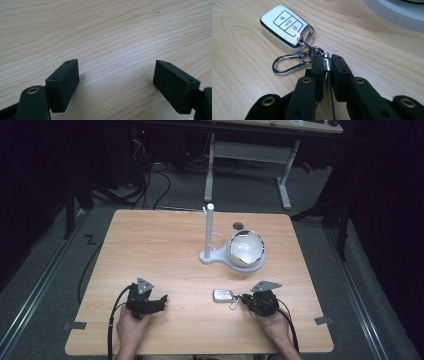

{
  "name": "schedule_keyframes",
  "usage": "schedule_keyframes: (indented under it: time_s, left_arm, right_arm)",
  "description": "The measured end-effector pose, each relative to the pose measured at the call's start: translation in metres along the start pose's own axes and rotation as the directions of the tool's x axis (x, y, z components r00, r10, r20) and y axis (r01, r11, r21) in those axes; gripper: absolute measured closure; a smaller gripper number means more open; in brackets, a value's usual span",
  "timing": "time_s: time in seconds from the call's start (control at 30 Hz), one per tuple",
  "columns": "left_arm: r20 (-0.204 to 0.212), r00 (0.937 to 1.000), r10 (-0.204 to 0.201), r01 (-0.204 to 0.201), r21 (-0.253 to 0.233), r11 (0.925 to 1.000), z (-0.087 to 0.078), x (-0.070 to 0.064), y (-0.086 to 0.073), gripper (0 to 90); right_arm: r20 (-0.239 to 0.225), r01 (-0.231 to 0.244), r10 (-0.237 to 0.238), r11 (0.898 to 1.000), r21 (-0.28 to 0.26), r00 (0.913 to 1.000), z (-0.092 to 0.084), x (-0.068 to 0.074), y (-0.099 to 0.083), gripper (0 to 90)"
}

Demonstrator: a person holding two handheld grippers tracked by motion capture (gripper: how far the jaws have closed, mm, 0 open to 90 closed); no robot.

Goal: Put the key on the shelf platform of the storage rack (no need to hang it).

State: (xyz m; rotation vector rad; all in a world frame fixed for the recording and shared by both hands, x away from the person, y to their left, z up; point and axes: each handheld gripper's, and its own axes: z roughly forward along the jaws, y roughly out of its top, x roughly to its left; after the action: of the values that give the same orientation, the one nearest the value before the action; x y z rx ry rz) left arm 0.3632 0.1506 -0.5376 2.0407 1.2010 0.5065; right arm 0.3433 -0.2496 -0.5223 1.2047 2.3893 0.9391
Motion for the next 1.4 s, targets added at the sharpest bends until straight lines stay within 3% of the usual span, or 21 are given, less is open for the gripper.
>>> schedule_keyframes:
  time_s: [0.5, 1.07, 1.4]
  left_arm:
    - [0.000, 1.0000, -0.001, 0.001, -0.001, 1.0000, 0.000, 0.000, 0.000, 21.2]
    - [0.000, 1.0000, -0.001, 0.001, -0.001, 1.0000, 0.000, 0.000, 0.000, 21.2]
    - [0.000, 1.0000, 0.000, 0.000, 0.000, 1.0000, 0.000, 0.000, 0.000, 21.2]
  right_arm:
    - [-0.012, -0.008, 0.008, 1.000, 0.000, 0.9999, -0.001, -0.002, 0.001, 81.9]
    - [-0.058, -0.029, 0.025, 0.997, -0.071, 0.9980, -0.021, -0.006, 0.003, 81.9]
    - [-0.046, 0.007, -0.011, 0.995, -0.098, 0.9989, -0.036, -0.005, 0.014, 81.9]
